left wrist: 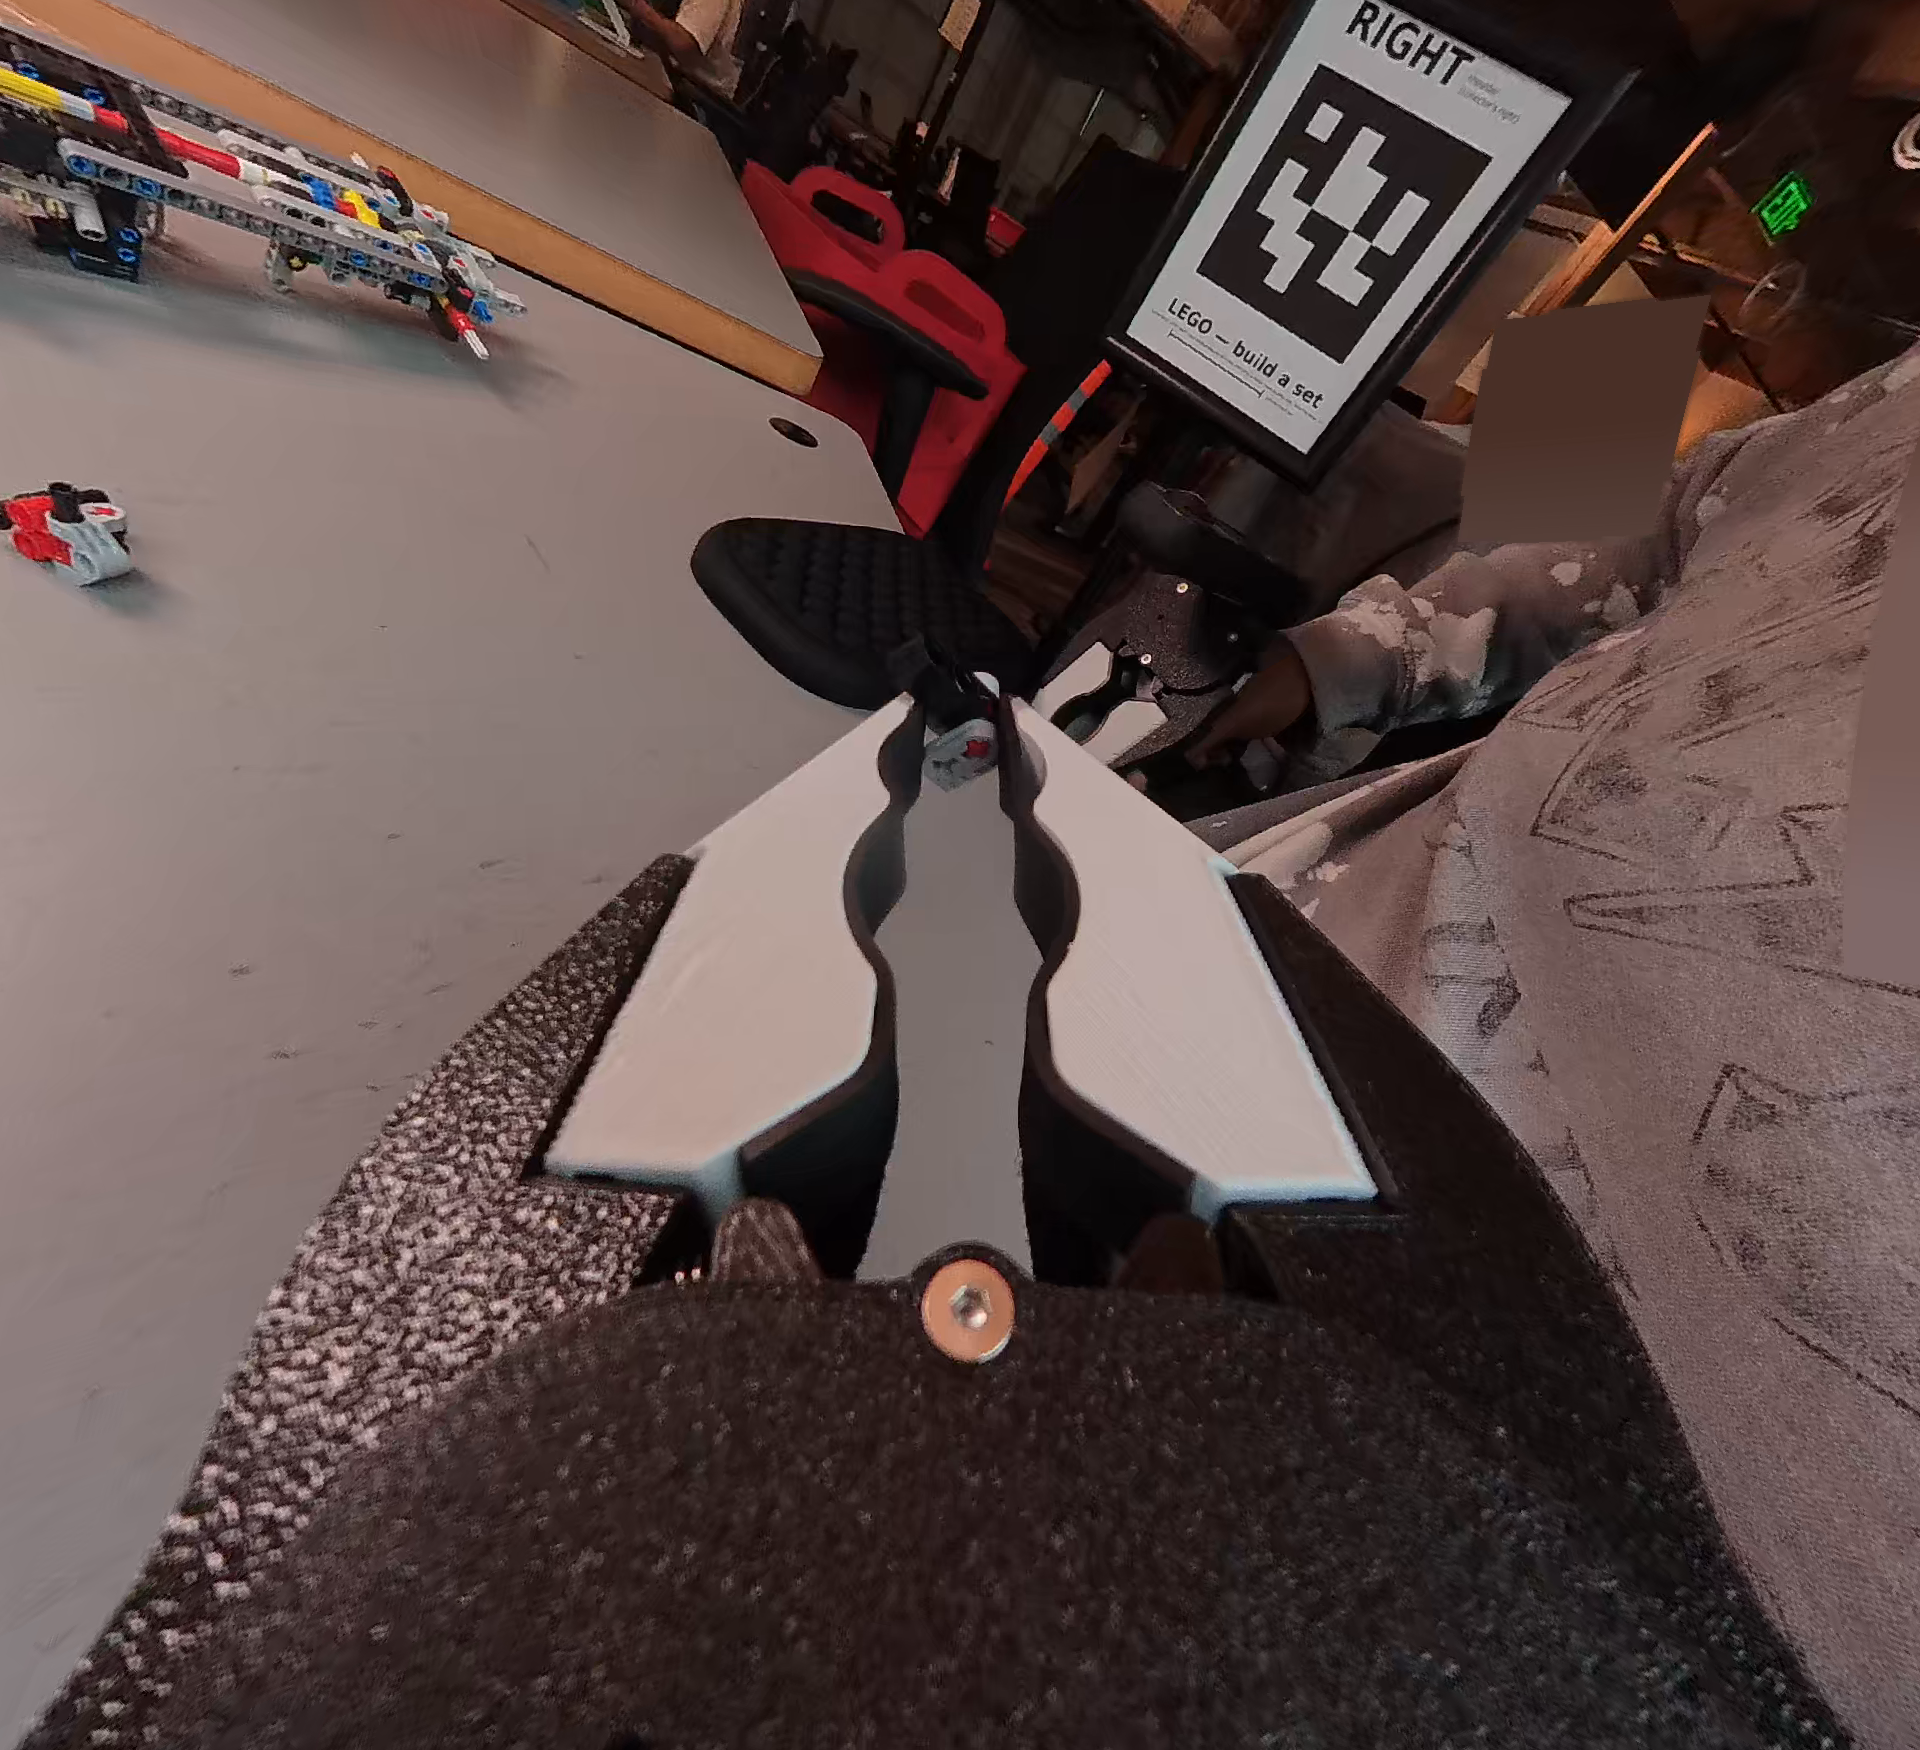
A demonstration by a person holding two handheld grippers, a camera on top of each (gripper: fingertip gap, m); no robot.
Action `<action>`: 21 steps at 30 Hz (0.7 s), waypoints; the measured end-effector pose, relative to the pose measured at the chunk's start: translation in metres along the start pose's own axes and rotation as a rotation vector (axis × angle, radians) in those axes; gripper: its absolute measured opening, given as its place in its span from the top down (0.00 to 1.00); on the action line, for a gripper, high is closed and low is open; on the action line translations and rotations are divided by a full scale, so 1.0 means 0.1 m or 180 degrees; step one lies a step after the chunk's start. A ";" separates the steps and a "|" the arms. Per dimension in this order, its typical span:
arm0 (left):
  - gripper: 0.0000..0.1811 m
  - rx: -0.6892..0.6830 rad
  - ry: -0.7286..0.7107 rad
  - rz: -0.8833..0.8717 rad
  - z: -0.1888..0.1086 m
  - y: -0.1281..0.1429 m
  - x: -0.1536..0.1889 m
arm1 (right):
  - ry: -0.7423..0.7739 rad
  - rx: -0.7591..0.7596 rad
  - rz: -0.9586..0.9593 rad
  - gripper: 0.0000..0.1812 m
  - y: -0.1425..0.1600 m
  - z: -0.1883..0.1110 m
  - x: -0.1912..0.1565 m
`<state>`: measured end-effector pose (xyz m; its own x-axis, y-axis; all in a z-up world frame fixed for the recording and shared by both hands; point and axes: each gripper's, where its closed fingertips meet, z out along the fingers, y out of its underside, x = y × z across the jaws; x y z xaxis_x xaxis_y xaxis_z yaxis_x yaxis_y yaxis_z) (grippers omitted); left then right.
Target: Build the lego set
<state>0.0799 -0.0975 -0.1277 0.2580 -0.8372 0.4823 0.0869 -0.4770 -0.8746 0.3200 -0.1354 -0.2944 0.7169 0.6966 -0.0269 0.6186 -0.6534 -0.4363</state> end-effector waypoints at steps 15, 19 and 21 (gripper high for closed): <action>0.93 -0.0086 0.0143 -0.0025 0.07 0.13 0.13 | 0.0130 -0.0410 0.0851 0.95 0.23 0.52 -0.08; 0.93 0.0014 0.0175 -0.0104 0.03 0.09 0.12 | 0.0092 -0.0204 0.0794 0.99 0.20 0.51 -0.08; 0.93 0.0023 0.0197 -0.0179 0.03 0.09 0.10 | 0.0129 -0.0131 0.0725 0.99 0.21 0.43 -0.07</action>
<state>0.0859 -0.1094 -0.1304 0.1927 -0.8242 0.5325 0.1067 -0.5219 -0.8463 0.3140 -0.1412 -0.3424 0.8514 0.5178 -0.0838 0.4513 -0.8046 -0.3860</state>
